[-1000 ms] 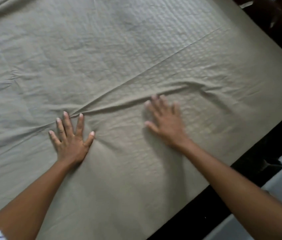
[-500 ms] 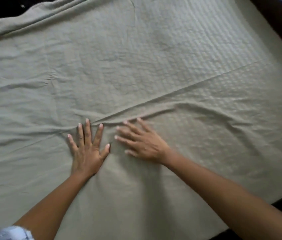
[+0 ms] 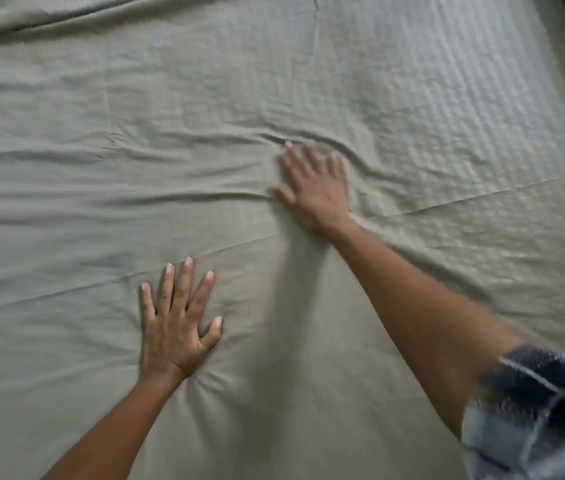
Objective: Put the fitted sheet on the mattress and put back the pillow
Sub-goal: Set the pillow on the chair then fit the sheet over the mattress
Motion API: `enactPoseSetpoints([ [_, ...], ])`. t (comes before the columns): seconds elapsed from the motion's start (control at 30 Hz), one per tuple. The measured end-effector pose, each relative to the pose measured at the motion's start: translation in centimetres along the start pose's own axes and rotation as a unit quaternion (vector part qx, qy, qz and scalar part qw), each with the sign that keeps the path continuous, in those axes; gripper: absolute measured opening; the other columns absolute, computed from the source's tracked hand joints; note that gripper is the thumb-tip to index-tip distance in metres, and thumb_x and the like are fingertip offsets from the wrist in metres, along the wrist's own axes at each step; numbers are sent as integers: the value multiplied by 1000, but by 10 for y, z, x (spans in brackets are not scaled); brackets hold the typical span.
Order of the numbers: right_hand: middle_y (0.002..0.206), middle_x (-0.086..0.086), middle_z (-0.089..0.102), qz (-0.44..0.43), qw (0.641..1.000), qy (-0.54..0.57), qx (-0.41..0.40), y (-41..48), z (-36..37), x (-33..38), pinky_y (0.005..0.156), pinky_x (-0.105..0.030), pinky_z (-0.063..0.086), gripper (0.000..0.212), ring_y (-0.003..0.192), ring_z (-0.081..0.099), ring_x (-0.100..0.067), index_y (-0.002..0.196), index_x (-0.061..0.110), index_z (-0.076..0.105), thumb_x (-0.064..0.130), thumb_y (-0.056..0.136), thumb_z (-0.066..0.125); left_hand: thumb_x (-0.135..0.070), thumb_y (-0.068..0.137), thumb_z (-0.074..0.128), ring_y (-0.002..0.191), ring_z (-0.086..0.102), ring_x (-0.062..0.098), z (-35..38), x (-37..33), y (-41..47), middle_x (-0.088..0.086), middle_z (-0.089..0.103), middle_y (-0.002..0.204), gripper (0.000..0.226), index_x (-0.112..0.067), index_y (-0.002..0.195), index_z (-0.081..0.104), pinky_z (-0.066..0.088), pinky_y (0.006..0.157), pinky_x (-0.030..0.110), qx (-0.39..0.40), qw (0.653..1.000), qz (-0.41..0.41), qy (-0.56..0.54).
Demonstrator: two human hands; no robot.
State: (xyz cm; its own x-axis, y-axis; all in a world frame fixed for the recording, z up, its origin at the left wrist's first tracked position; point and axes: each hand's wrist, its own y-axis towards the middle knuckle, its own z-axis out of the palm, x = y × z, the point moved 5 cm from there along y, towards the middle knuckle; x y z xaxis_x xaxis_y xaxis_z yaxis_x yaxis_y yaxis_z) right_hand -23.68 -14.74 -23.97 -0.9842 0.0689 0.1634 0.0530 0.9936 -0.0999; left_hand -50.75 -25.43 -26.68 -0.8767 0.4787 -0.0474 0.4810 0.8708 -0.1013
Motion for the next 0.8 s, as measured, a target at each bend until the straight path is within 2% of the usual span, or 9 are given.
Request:
enactPoseSetpoints([
  [0.1, 157, -6, 21, -1, 999, 2, -49, 7, -18, 8, 115, -56, 7, 63, 145, 15, -29, 147, 19, 30, 53, 95, 32, -52, 78, 36, 143, 17, 33, 0, -1, 1, 9, 18, 157, 78, -28, 149, 17, 9, 112, 61, -13, 1000, -1, 6],
  [0.2, 147, -9, 41, -335, 942, 19, -29, -86, 3, 70, 112, -52, 14, 59, 138, 33, -32, 139, 17, 47, 48, 90, 38, -53, 79, 35, 143, 18, 34, 1, 0, 2, 10, 18, 156, 79, -33, 150, 7, 9, 111, 61, -22, 1000, 0, 4],
  [0.27, 151, -3, 35, -441, 895, -18, 66, -138, 14, 51, 115, -47, 9, 58, 142, 26, -25, 142, 22, 41, 52, 92, 37, -52, 79, 35, 143, 18, 34, 0, 0, 2, 9, 15, 157, 80, -33, 150, 5, 9, 112, 61, -22, 1000, -1, 1],
  [0.33, 153, -2, 31, -369, 928, -40, 39, -115, 9, -13, 116, -45, 10, 61, 143, 24, -24, 144, 24, 36, 57, 94, 28, -51, 78, 36, 143, 17, 34, 0, 0, 1, 7, 10, 158, 81, -33, 150, 6, 7, 112, 61, -23, 1000, -2, 6],
  [0.47, 159, 2, 11, 36, 999, -28, -10, -45, -25, -130, 118, -45, 2, 70, 147, 4, -21, 150, 27, 18, 64, 91, 11, -50, 79, 35, 142, 20, 35, -5, -3, 3, 10, 19, 156, 77, -30, 150, 12, 9, 111, 61, -19, 1000, 2, 9],
  [0.53, 157, -4, 21, 31, 998, -39, -38, -51, -21, -102, 116, -49, 10, 71, 145, 17, -25, 148, 20, 28, 59, 90, 21, -51, 79, 37, 140, 25, 34, -15, -5, 3, 11, 26, 154, 72, -24, 146, 29, 12, 110, 60, -22, 1000, 2, 1],
  [0.67, 148, -4, 41, -304, 950, -62, 16, -104, 2, -40, 111, -45, 17, 62, 138, 35, -27, 140, 23, 44, 58, 93, 25, -49, 78, 43, 133, 35, 35, -40, -25, 24, 14, 44, 142, 58, -15, 124, 53, 18, 108, 58, -68, 991, -65, -94],
  [0.73, 150, -3, 36, -249, 966, -69, 3, -85, -4, -84, 112, -46, 18, 64, 140, 30, -28, 142, 25, 41, 61, 94, 18, -46, 81, 44, 134, 33, 31, -45, -57, 51, 14, 45, 142, 54, -15, 125, 52, 14, 110, 56, -79, 986, -32, -145],
  [0.8, 156, 0, 23, -27, 999, -27, -18, -60, -21, -144, 116, -44, 11, 64, 145, 17, -24, 147, 27, 30, 61, 94, 17, -43, 85, 43, 137, 29, 26, -43, -104, 82, 13, 41, 145, 54, -17, 132, 46, 11, 112, 49, -61, 985, 56, -153],
])
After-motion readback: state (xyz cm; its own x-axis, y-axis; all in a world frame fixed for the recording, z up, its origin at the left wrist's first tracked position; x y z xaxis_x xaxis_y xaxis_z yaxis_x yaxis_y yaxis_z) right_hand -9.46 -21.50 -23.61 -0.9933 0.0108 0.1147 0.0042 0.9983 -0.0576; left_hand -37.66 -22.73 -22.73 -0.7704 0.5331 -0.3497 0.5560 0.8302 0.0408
